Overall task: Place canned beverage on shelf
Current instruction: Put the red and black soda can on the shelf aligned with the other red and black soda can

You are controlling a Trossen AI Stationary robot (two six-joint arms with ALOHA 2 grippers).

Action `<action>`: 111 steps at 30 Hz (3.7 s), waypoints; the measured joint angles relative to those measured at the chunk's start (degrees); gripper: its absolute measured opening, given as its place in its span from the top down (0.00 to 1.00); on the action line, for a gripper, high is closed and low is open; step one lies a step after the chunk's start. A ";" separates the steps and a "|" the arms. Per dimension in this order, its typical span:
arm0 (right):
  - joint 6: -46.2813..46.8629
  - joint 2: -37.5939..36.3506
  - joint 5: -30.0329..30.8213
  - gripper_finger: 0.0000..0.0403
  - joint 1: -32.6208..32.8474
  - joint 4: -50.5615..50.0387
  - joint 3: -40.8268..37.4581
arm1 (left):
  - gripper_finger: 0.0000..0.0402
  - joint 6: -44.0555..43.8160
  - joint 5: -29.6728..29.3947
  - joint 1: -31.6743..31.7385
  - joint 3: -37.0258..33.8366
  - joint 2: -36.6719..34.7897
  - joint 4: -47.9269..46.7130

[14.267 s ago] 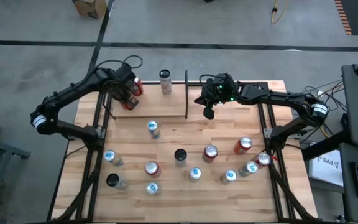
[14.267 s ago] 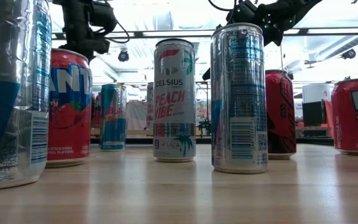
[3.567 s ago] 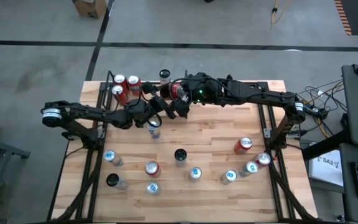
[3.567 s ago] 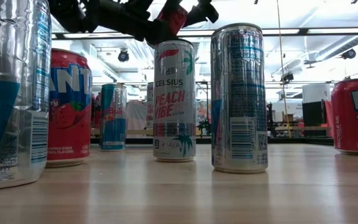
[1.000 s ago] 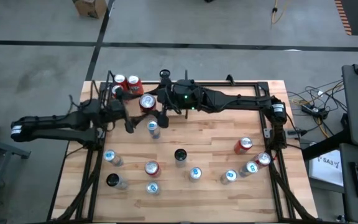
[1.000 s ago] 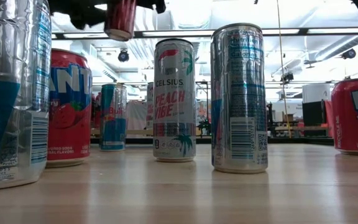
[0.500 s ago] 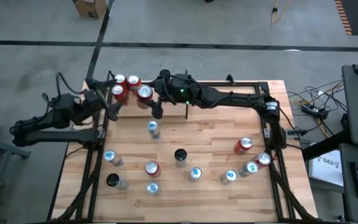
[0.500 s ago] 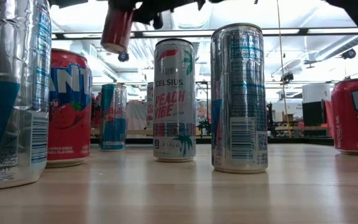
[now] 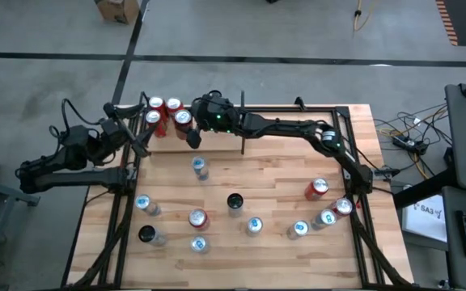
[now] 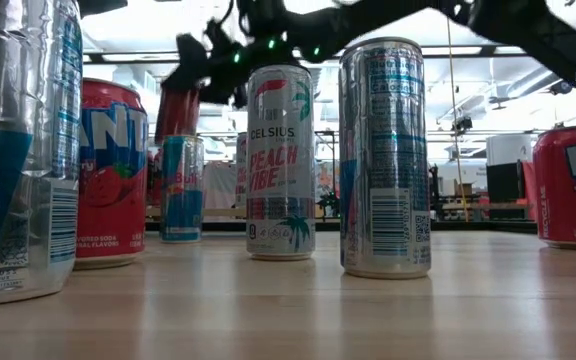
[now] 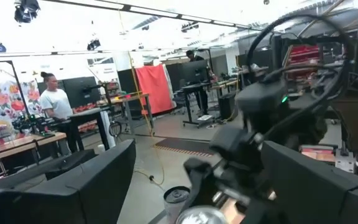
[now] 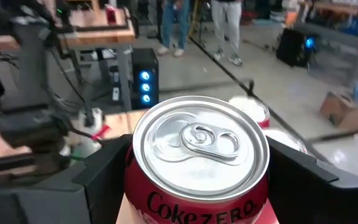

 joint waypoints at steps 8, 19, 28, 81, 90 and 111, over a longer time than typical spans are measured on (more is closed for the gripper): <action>2.45 4.31 2.06 0.27 -0.96 -4.18 1.97 | 0.18 0.00 0.01 0.00 -2.67 -1.50 -0.08; 3.74 4.33 5.25 0.27 -0.89 -7.01 1.23 | 0.18 0.42 0.00 0.00 -3.54 -3.91 0.02; 4.30 4.33 5.40 0.27 -0.67 -7.38 0.11 | 0.18 0.42 0.02 0.00 -3.54 -3.92 -0.04; -5.59 -17.23 5.53 0.19 2.37 -55.81 18.00 | 0.50 -13.10 11.63 -0.09 -3.61 10.20 -3.84; -4.81 -20.05 5.43 0.19 5.54 -66.06 17.89 | 0.89 -16.81 12.59 -0.07 -1.25 19.45 -4.66; -3.00 -22.30 5.57 0.19 10.70 -73.86 12.28 | 1.00 -8.48 12.55 8.67 17.26 42.09 -23.36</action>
